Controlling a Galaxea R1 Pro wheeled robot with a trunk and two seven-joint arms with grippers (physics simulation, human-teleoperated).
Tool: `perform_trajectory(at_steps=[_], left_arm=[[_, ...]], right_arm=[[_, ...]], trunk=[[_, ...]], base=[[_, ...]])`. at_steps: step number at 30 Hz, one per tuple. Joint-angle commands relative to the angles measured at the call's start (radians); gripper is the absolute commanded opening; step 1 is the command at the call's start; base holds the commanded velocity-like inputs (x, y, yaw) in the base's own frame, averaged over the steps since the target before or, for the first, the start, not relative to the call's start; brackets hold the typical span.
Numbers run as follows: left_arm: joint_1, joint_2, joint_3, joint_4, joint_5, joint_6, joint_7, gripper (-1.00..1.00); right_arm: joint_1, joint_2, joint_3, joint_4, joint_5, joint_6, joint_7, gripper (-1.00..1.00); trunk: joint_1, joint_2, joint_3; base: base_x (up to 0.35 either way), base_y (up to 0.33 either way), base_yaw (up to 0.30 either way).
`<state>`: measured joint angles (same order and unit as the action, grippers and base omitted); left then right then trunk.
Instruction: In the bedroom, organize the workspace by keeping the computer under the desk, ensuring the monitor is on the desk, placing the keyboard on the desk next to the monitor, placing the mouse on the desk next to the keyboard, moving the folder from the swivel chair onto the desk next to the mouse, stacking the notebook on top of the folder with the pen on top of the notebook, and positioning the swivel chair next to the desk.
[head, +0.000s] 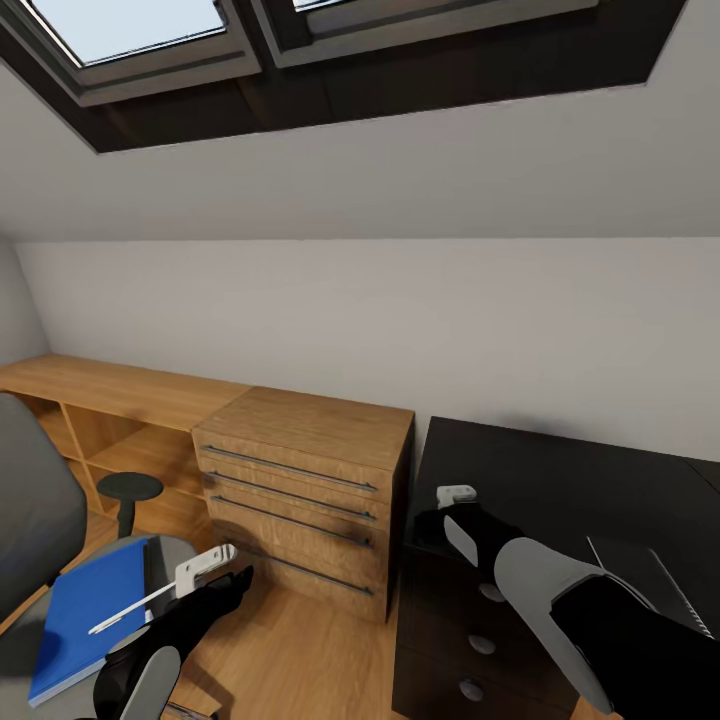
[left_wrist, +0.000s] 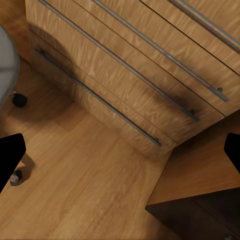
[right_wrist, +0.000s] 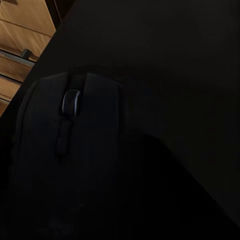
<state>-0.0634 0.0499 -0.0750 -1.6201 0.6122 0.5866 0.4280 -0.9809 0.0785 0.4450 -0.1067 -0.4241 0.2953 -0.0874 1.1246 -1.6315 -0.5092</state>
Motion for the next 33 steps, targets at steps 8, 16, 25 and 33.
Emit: perform_trajectory(at_steps=[8, 16, 25, 33], left_arm=[[-0.001, 0.001, -0.003, -0.001, 0.011, 0.001, 0.011, 1.0], [0.0, 0.001, -0.003, 0.0, 0.011, 0.001, 0.011, 1.0], [0.001, -0.019, -0.01, 0.019, 0.01, 0.001, 0.011, 1.0], [0.001, -0.052, -0.014, 0.065, 0.005, 0.002, 0.012, 1.0]], right_arm=[[0.001, 0.0, 0.014, 0.001, -0.019, 0.012, -0.003, -1.0], [0.001, -0.002, 0.013, -0.001, -0.019, 0.01, -0.003, -1.0], [0.001, -0.006, 0.01, -0.009, -0.019, 0.003, -0.007, -1.0], [0.002, -0.043, 0.003, -0.154, -0.133, 0.016, -0.012, -1.0]], trunk=[[0.0, 0.0, -0.002], [0.0, 0.0, -0.002], [-0.031, 0.056, 0.024], [-0.061, 0.112, 0.049]], base=[[0.0, 0.0, 0.0], [0.0, 0.0, 0.0], [0.0, 0.0, 0.0], [0.0, 0.0, 0.0]])
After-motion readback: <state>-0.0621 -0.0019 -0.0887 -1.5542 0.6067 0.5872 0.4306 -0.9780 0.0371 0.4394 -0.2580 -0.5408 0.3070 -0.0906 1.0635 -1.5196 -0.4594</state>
